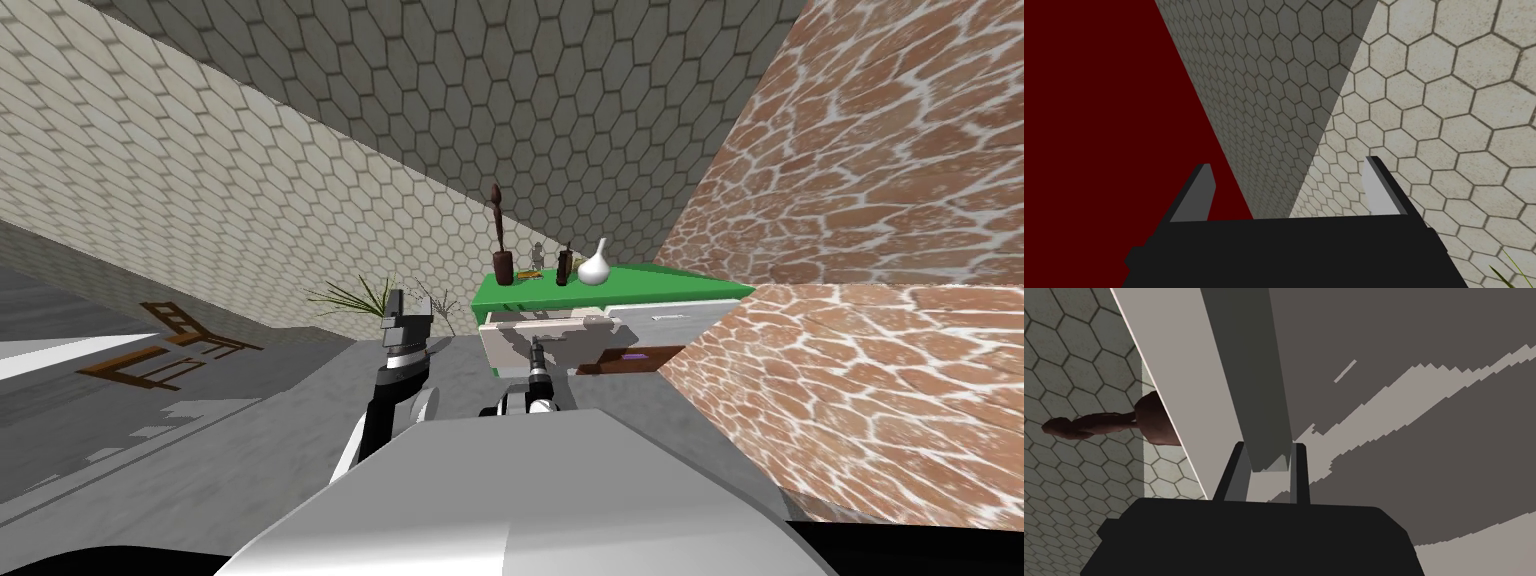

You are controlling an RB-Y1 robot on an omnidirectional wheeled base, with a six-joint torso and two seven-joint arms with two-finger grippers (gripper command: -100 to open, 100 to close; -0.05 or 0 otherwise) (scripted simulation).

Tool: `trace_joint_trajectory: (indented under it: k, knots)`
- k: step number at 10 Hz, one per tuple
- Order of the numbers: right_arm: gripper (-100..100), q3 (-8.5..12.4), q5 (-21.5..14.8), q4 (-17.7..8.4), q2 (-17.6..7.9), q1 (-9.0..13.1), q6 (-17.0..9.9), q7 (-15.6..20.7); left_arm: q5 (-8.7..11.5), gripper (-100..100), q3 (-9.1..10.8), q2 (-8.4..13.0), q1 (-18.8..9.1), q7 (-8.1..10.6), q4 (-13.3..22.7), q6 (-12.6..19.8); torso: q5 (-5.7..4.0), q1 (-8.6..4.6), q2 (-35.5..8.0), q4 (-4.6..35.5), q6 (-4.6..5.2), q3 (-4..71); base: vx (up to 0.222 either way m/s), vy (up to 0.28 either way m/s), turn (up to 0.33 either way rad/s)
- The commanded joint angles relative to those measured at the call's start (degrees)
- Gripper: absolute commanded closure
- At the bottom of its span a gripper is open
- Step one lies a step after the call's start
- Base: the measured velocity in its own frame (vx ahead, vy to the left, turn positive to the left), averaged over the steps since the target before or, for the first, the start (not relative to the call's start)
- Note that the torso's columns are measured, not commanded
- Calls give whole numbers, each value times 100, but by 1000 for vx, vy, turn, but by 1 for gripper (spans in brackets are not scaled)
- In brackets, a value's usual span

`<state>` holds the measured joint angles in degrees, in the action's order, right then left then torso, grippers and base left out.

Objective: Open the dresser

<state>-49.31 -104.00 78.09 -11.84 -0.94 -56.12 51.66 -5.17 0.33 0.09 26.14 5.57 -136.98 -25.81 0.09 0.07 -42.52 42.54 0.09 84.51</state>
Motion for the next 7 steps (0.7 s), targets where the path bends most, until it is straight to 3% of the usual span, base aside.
trace_joint_trajectory:
  k: [1, 4, 5, 7]
  knots:
    - [100, -40, -41, 101, -15, -34, -28, 26, 0, 0, 0, 0, 0, 0, 0, 0, -4, -1, -14, -4, -5, -14, -199, -8, -15]
    - [100, -31, -35, 130, -39, -46, -7, 41, 0, 0, 0, 0, -1, 0, 0, 0, 4, -5, -33, 22, 9, -21, -173, 9, -9]
    - [-100, 80, 136, 240, 61, 46, 191, 316, 0, 0, 0, 0, 0, 0, 0, 0, 4, -2, -5, 17, 8, -6, -49, -18, -75]
    - [-100, 131, 212, 301, 108, 94, 284, 453, 0, 0, 0, 0, 1, 0, 0, 0, -8, -8, 32, -23, -8, 12, -37, -14, -30]
